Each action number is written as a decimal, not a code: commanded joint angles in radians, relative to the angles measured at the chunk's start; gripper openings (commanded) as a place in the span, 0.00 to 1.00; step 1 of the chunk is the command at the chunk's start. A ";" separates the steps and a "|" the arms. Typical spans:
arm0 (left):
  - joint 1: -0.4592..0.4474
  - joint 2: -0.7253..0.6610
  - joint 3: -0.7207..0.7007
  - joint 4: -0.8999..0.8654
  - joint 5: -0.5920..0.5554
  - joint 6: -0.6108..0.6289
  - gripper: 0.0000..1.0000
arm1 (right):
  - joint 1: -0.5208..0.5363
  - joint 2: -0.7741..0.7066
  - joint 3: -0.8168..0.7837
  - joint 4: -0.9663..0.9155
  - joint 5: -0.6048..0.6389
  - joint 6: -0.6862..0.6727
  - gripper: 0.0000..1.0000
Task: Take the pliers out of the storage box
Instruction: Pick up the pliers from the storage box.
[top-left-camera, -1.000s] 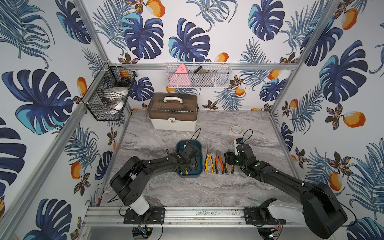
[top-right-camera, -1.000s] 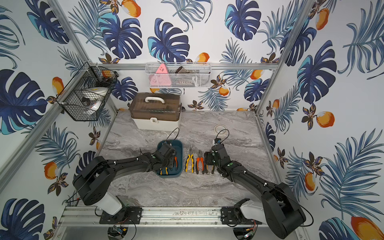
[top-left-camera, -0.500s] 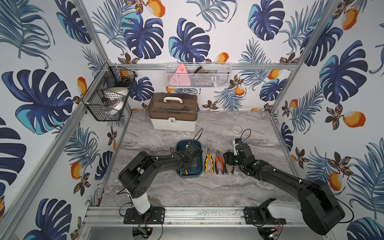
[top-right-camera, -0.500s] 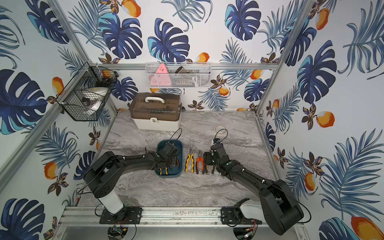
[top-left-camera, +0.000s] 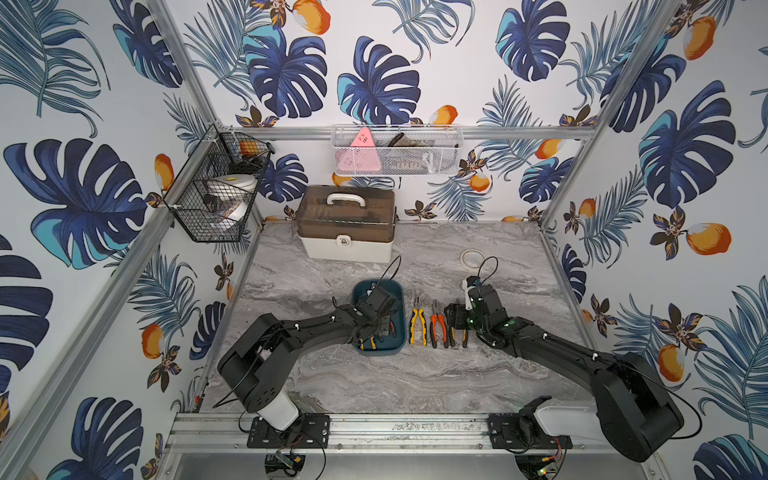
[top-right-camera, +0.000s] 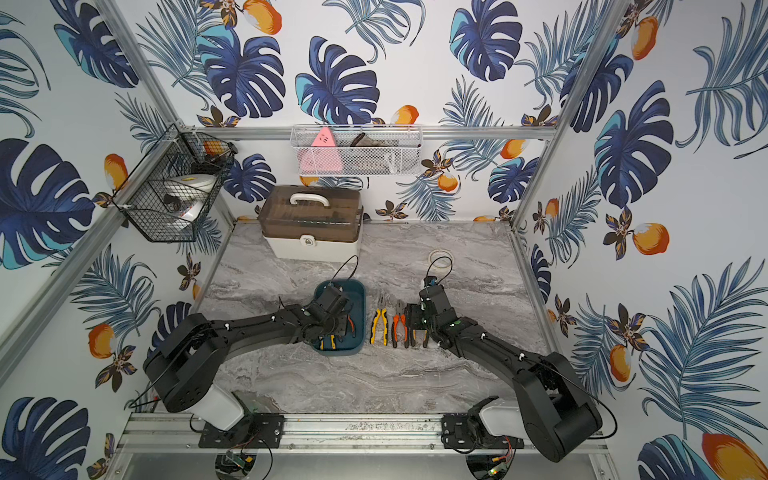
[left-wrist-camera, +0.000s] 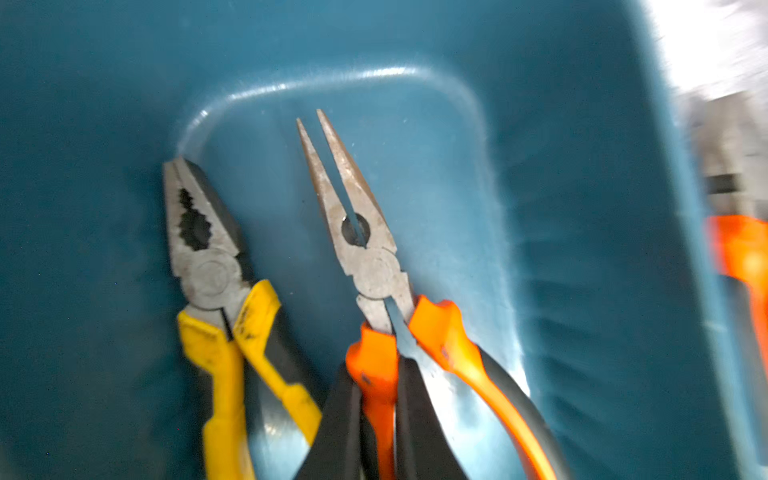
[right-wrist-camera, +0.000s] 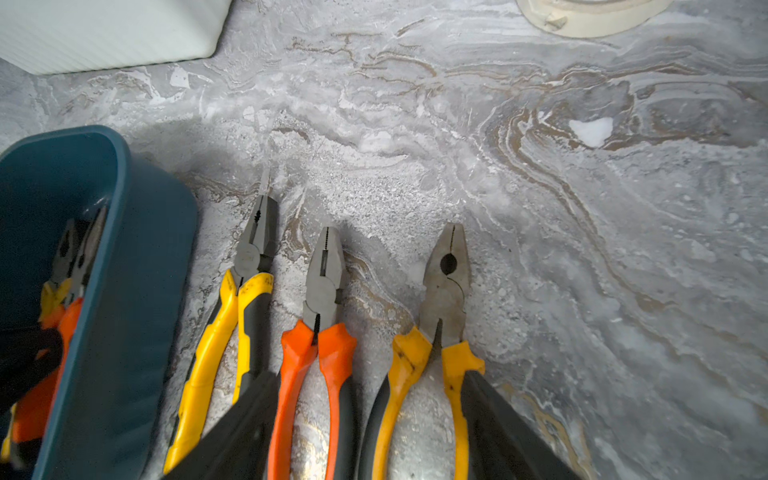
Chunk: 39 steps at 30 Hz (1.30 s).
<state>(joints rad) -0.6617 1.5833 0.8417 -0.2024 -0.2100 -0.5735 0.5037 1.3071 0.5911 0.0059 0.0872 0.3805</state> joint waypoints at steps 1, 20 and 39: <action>0.001 -0.067 -0.012 0.016 -0.033 -0.001 0.01 | 0.001 -0.003 0.007 -0.001 -0.008 -0.007 0.73; -0.049 -0.252 -0.155 0.477 0.264 0.030 0.00 | 0.000 -0.008 0.004 -0.012 0.079 0.017 0.74; -0.112 -0.242 -0.207 0.503 0.225 0.123 0.00 | 0.033 -0.057 0.072 0.097 -0.608 0.402 0.74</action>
<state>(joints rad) -0.7727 1.3399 0.6270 0.2401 0.0093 -0.4690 0.5209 1.2381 0.6708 -0.0212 -0.3721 0.6605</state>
